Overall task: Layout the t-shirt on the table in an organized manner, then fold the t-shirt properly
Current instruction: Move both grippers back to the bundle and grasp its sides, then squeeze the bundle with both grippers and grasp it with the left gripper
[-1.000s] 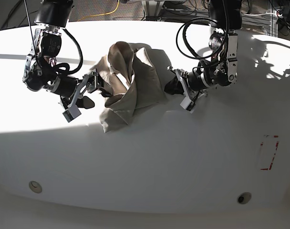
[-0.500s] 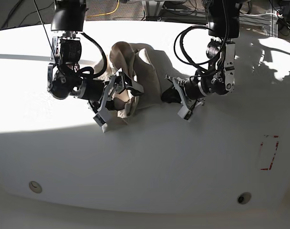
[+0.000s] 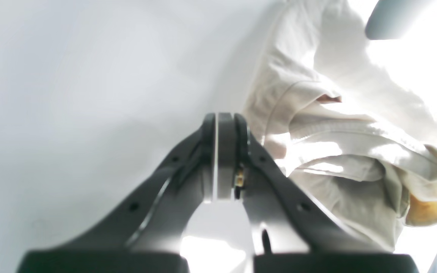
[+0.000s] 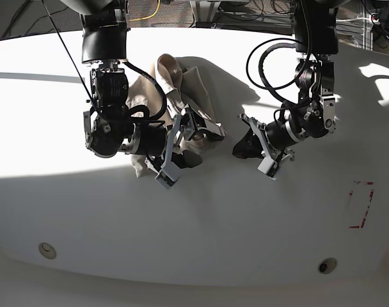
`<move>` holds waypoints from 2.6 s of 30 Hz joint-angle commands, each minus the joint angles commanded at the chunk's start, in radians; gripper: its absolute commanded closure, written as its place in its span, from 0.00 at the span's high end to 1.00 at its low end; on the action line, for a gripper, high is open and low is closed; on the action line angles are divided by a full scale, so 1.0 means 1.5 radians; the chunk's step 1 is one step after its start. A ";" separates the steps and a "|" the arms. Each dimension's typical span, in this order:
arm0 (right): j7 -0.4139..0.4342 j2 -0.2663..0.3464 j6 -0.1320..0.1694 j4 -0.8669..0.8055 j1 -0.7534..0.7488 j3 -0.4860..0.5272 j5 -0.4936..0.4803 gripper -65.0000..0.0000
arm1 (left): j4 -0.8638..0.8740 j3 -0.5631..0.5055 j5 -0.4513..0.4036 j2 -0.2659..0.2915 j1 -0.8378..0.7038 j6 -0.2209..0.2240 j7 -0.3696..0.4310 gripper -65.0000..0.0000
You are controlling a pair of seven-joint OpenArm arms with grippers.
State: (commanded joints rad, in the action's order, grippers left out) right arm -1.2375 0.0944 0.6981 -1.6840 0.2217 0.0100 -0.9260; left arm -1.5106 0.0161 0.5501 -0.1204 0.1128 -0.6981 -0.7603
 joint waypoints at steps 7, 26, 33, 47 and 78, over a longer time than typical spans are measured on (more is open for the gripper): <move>0.001 0.063 0.000 -0.013 -0.004 -0.039 0.001 0.81 | -0.025 -0.001 0.073 -0.018 -0.001 0.000 0.000 0.00; 0.000 0.147 0.000 -0.154 -0.243 -0.129 -0.023 0.80 | -0.052 -0.003 0.111 -0.023 -0.025 0.000 -0.001 0.00; 0.001 0.126 0.000 -0.158 -0.301 -0.130 -0.052 0.80 | -0.025 -0.002 0.114 -0.053 -0.025 0.000 -0.001 0.00; 0.004 0.093 0.000 -0.093 -0.307 -0.090 -0.046 0.80 | -0.015 -0.002 0.114 -0.080 -0.031 0.000 -0.001 0.00; -0.021 0.091 0.000 -0.087 -0.111 -0.017 -0.053 0.80 | -0.133 -0.050 0.118 -0.080 -0.033 0.000 -0.002 0.00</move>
State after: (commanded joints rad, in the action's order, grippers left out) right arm -1.2697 0.2309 0.6981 -1.8144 0.0545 -0.0161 -1.0058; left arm -1.7100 -0.0591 0.7265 -0.2401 0.0637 -0.6981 -0.7633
